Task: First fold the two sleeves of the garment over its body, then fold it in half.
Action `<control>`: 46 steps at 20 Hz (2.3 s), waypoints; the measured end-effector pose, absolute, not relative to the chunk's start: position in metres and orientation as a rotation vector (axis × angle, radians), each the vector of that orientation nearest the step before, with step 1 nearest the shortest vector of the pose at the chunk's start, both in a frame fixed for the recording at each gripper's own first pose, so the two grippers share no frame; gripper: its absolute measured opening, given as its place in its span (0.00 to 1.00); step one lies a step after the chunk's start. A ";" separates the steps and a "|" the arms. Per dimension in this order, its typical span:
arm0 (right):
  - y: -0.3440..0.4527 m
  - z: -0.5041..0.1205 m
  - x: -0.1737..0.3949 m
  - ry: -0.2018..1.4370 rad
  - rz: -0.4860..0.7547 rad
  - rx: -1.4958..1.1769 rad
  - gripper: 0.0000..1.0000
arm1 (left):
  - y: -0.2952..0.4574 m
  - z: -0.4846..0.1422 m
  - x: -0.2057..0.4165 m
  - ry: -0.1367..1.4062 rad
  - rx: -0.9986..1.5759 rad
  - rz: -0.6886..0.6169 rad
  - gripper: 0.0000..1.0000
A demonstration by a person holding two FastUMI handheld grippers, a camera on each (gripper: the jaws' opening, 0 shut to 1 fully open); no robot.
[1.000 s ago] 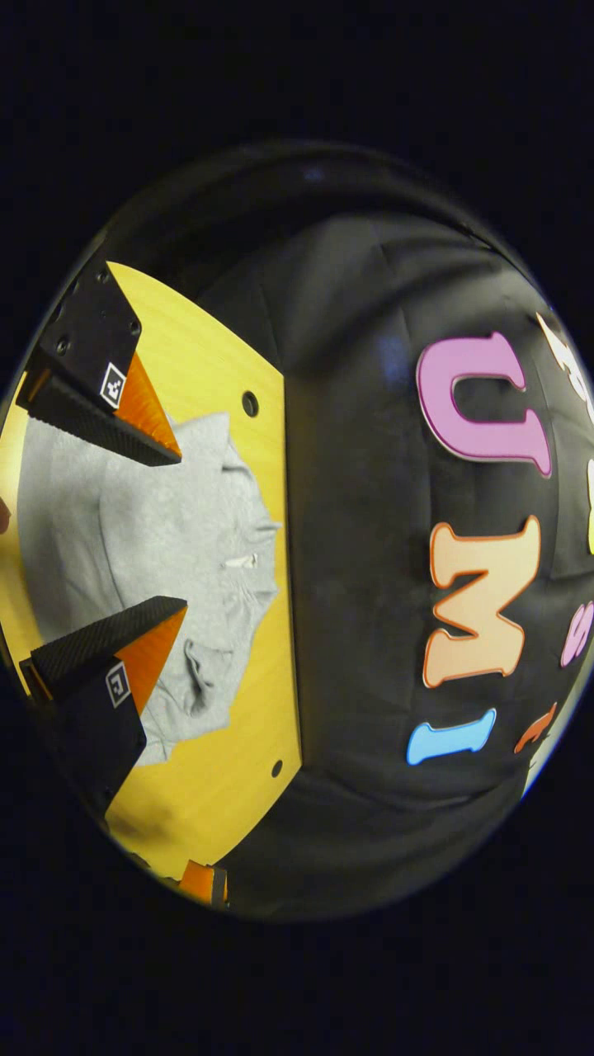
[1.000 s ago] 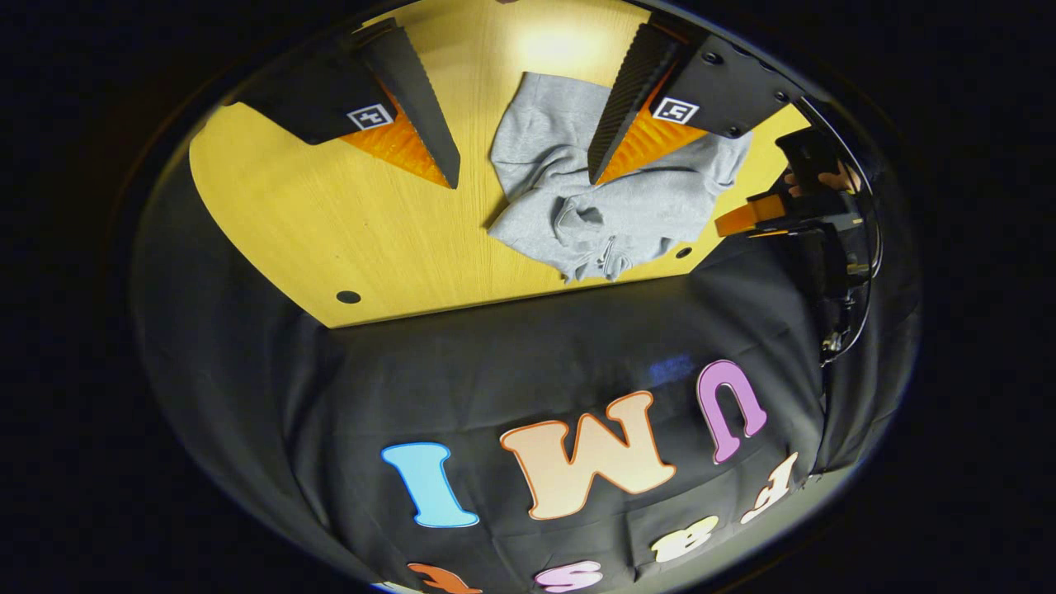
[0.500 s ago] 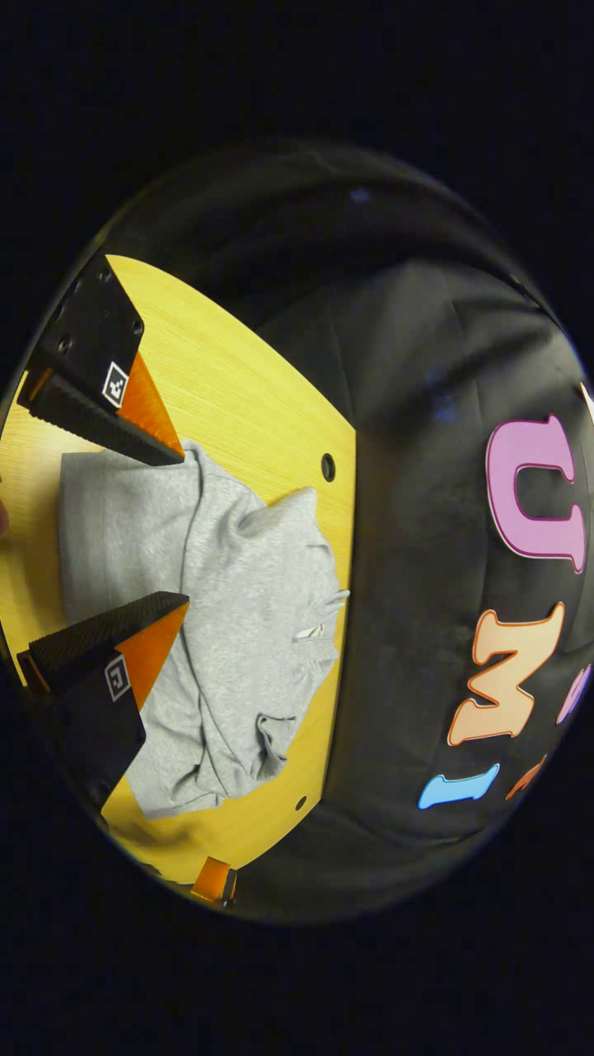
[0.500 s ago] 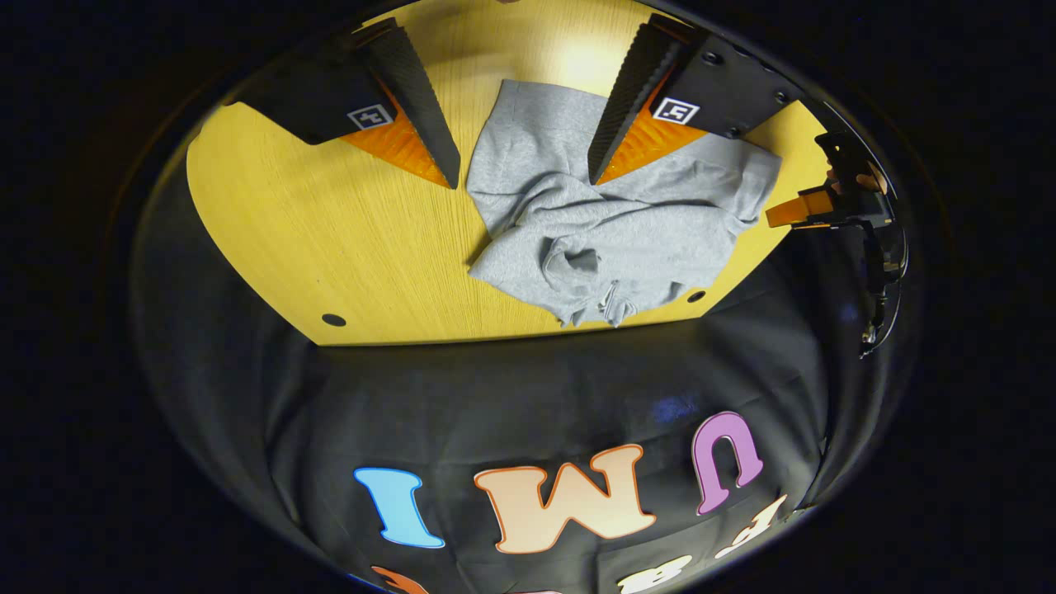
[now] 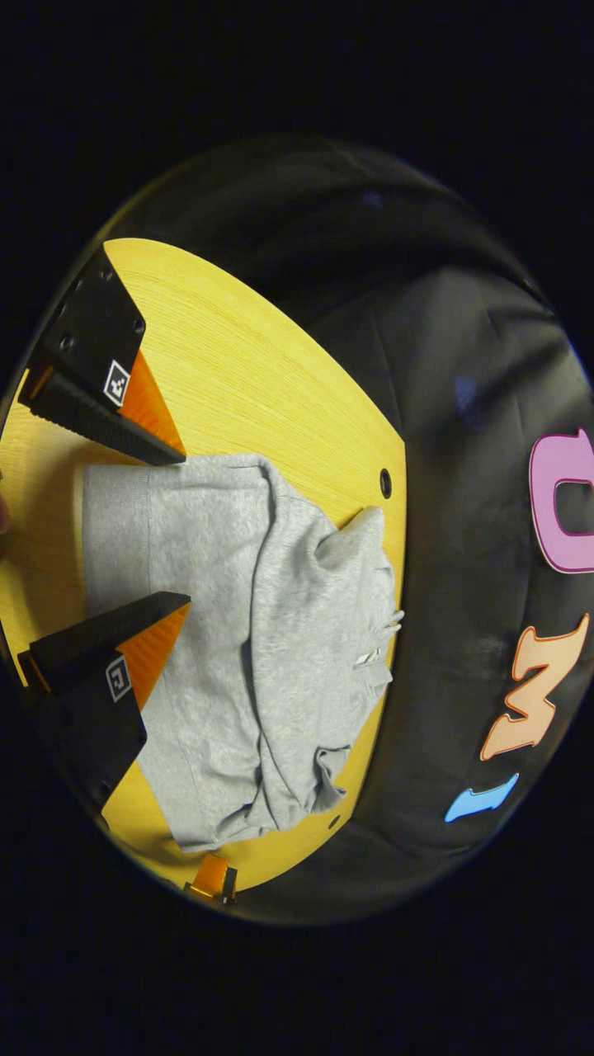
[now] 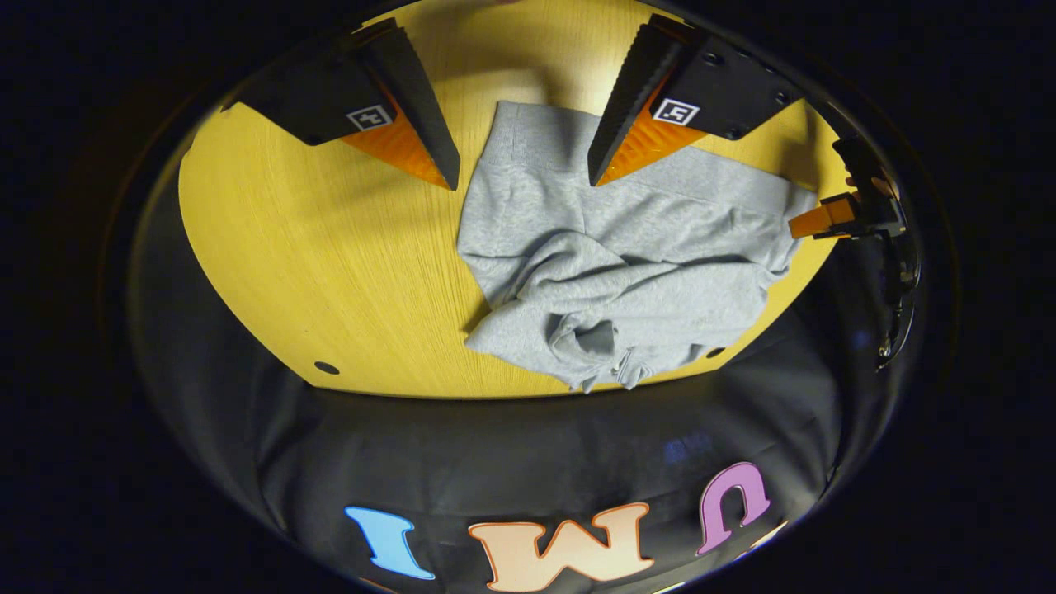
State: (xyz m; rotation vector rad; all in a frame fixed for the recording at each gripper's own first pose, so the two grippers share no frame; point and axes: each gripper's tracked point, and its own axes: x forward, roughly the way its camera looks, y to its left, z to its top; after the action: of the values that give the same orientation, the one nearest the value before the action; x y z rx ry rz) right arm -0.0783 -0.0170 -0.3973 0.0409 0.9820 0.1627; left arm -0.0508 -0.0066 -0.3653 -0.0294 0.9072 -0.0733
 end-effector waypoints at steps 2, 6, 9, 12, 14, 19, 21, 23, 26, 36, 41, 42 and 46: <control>-0.015 -0.403 -0.080 0.989 0.168 0.031 0.98 | -0.006 -0.371 -0.055 0.919 -0.026 -0.070 0.93; -0.012 -0.417 -0.088 1.026 0.179 0.006 0.98 | -0.008 -0.374 -0.055 0.909 -0.061 -0.080 0.94; -0.007 -0.425 -0.095 1.054 0.186 0.004 0.98 | -0.009 -0.376 -0.054 0.906 -0.082 -0.080 0.93; -0.004 -0.425 -0.097 1.056 0.186 -0.017 0.94 | -0.015 -0.376 -0.056 0.903 -0.075 -0.102 0.89; -0.001 -0.426 -0.095 1.062 0.197 -0.018 0.91 | -0.027 -0.374 -0.055 0.876 -0.070 -0.147 0.66; 0.018 -0.427 -0.097 1.055 0.265 -0.013 0.51 | -0.039 -0.375 -0.056 0.849 -0.017 -0.161 0.17; 0.022 -0.424 -0.098 1.056 0.305 0.003 0.39 | -0.041 -0.376 -0.056 0.872 -0.001 -0.155 0.14; 0.024 -0.426 -0.098 1.061 0.306 0.027 0.14 | -0.041 -0.375 -0.057 0.891 0.002 -0.165 0.11; 0.023 -0.425 -0.099 1.089 0.332 0.040 0.08 | -0.041 -0.374 -0.058 0.918 0.045 -0.173 0.01; 0.014 -0.423 -0.096 1.129 0.477 0.031 0.08 | -0.048 -0.372 -0.066 0.954 -0.052 -0.099 0.00; 0.010 -0.428 -0.085 1.168 0.473 0.029 0.08 | -0.060 -0.374 -0.068 0.974 0.015 -0.169 0.00; 0.011 -0.429 -0.082 1.171 0.476 0.022 0.08 | -0.059 -0.374 -0.067 0.974 0.018 -0.180 0.00; 0.013 -0.429 -0.078 1.186 0.461 -0.004 0.08 | -0.062 -0.371 -0.069 1.005 -0.020 -0.213 0.01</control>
State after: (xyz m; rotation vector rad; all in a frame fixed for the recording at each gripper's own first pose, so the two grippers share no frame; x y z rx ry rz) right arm -0.0775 0.0127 -0.4292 -0.0038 1.1858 0.4611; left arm -0.0691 -0.0618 -0.3713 -0.0200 1.0049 -0.2129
